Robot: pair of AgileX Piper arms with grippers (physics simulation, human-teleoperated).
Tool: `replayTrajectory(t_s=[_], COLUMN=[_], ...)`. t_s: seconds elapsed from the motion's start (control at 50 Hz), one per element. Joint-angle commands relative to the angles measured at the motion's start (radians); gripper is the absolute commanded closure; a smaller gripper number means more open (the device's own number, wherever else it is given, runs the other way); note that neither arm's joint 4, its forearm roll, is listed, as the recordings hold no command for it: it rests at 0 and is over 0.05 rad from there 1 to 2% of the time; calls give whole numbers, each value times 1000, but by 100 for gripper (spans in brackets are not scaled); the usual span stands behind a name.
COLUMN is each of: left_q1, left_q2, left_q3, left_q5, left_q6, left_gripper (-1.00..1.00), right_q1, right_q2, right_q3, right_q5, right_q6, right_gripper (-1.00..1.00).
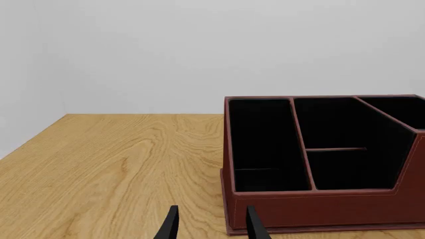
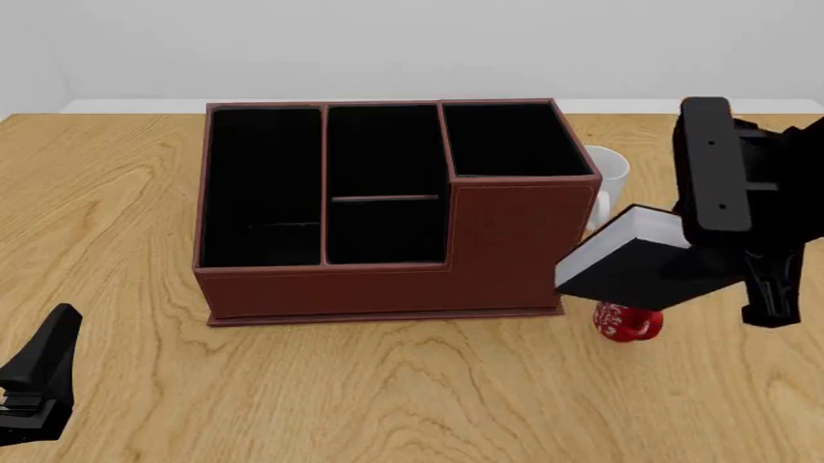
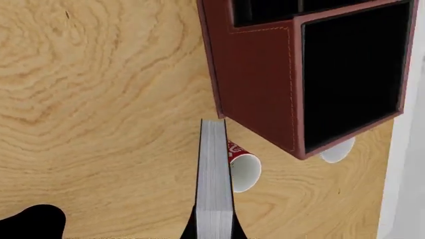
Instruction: Pick up the book and place it in the right compartment of the caddy.
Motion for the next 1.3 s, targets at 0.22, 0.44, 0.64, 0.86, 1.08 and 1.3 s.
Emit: replayTrajectory(t_s=[0.22,0.44,0.64,0.86,1.08,1.3], left_q1=[0,0,0,0,0,0], left_q2=[0,0,0,0,0,0], left_q3=[0,0,0,0,0,0], left_q5=[0,0,0,0,0,0], left_q6=[0,0,0,0,0,0], left_gripper=[-100,-100,-100,-100,-100,-100], right_q1=[-80,-120,-127,-120,-141,-146], right_q2=[-9,-23,-11,41,108,191], right_q3=[-136,-196,-267,-359,-480,-611], right_q5=[0,0,0,0,0,0], right_q6=[-154,-243,-316,-364,-443,-469], right_gripper=[100,100,100,100,100,100])
